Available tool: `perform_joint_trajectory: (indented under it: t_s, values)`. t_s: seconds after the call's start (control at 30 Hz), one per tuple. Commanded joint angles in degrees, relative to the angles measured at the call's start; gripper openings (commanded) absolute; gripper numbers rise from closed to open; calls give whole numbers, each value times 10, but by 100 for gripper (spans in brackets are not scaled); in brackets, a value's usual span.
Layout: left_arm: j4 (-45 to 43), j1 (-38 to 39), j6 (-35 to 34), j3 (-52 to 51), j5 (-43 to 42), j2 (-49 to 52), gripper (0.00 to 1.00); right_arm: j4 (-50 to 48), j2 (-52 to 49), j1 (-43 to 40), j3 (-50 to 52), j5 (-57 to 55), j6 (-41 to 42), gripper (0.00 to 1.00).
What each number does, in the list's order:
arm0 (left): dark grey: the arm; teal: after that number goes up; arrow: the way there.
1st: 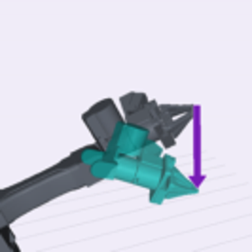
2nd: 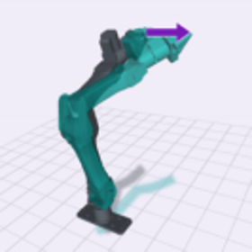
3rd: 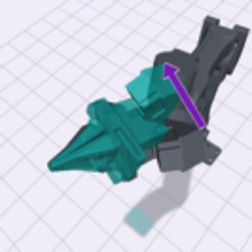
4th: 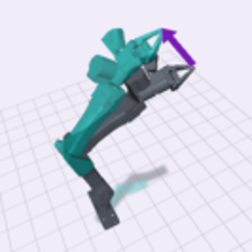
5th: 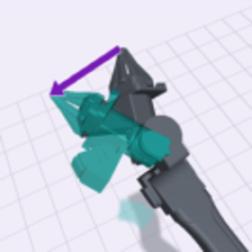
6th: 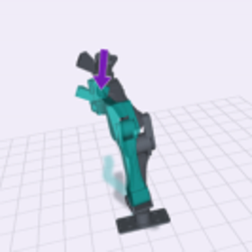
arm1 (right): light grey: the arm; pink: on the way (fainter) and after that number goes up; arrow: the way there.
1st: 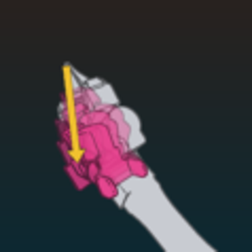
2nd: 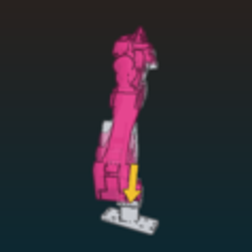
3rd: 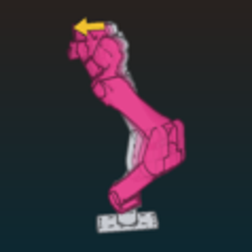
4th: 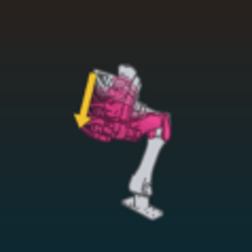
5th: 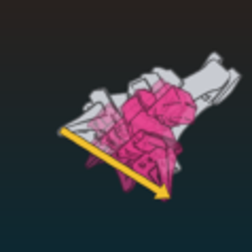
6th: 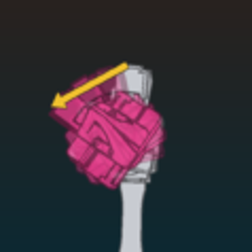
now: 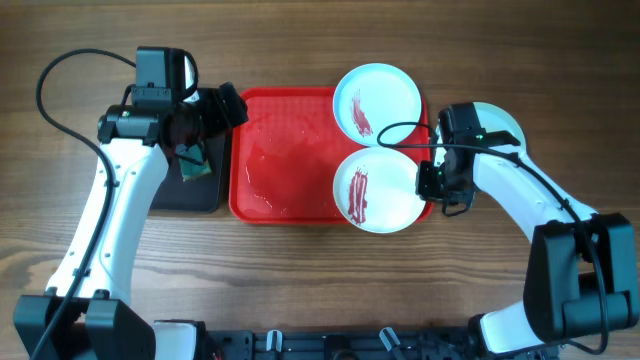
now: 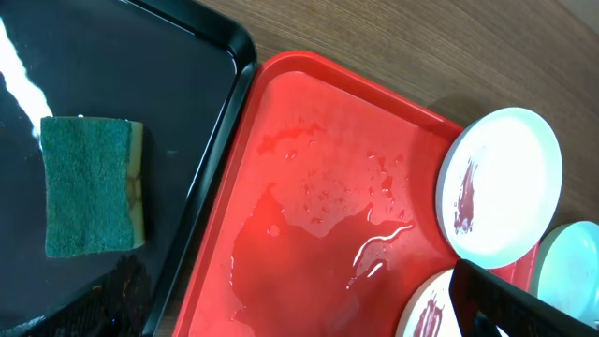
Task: Clean dirty plates on tray and stack at the side
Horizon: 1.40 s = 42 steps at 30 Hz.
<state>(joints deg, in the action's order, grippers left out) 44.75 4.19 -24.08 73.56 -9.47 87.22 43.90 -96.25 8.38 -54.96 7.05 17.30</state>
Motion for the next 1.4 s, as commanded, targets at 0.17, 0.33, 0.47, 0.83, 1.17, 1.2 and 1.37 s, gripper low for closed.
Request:
perform_joint_trajectory:
  t_s: [0.17, 0.33, 0.47, 0.83, 1.17, 1.2, 1.37]
  values:
    - [-1, 2, 13, -2, 2, 7, 99, -19, 1, 17, 3, 21, -14, 6]
    - [-1, 2, 13, -2, 1, 7, 98, -19, 1, 54, 3, 33, -9, 4]
    - [-1, 2, 13, -2, 1, 7, 98, -23, 2, 105, -5, 65, 42, 4]
    - [8, 2, 13, -2, 2, 7, 98, -209, -29, 236, -16, -24, 310, 4]
    - [14, 2, 13, -2, 1, 7, 99, -273, -73, 254, -16, -11, 306, 20]
    - [15, 2, 13, -2, 1, 7, 98, -281, -73, 254, -16, -11, 288, 24]
    - [23, 2, 13, -5, 1, 10, 96, -288, -76, 251, -16, -10, 248, 29]
